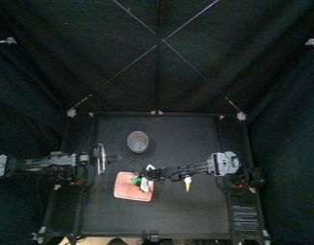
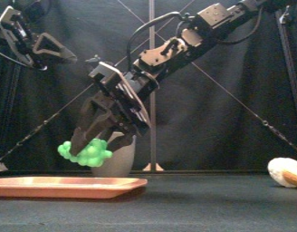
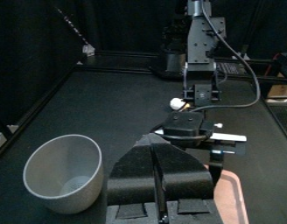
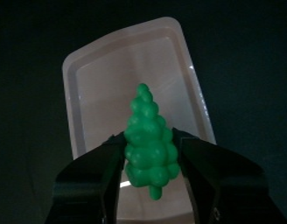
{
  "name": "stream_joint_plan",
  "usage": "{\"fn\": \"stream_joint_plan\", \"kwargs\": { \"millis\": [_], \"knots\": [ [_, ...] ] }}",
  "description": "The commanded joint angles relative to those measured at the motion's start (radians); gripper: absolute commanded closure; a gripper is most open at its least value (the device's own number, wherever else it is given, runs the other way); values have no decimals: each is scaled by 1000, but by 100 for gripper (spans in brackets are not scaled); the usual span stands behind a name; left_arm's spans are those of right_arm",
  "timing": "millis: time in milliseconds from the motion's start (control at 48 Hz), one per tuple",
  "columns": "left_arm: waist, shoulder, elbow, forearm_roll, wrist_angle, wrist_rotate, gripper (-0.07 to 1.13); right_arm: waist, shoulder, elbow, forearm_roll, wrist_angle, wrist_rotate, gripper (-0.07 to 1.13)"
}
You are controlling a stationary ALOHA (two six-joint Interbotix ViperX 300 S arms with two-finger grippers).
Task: Pick the green grapes then place it on the pink plate
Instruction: Drop green grapes on the pink plate and return to neutral
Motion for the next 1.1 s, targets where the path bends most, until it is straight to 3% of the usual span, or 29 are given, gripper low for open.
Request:
{"fn": "stream_joint_plan", "kwargs": {
  "millis": [21, 229, 583, 1104],
  "knots": [
    [5, 2, -14, 2, -9, 0, 93, 6, -15, -31, -3, -6, 2, 28],
    [5, 2, -14, 3, -9, 0, 93, 8, -17, -34, -3, -6, 2, 16],
    [5, 2, -15, 3, -9, 0, 93, 3, -137, 21, -46, 49, 3, 16],
    [5, 2, -12, 2, -9, 0, 93, -181, -426, 219, -225, 9, -6, 16]
  ]
}}
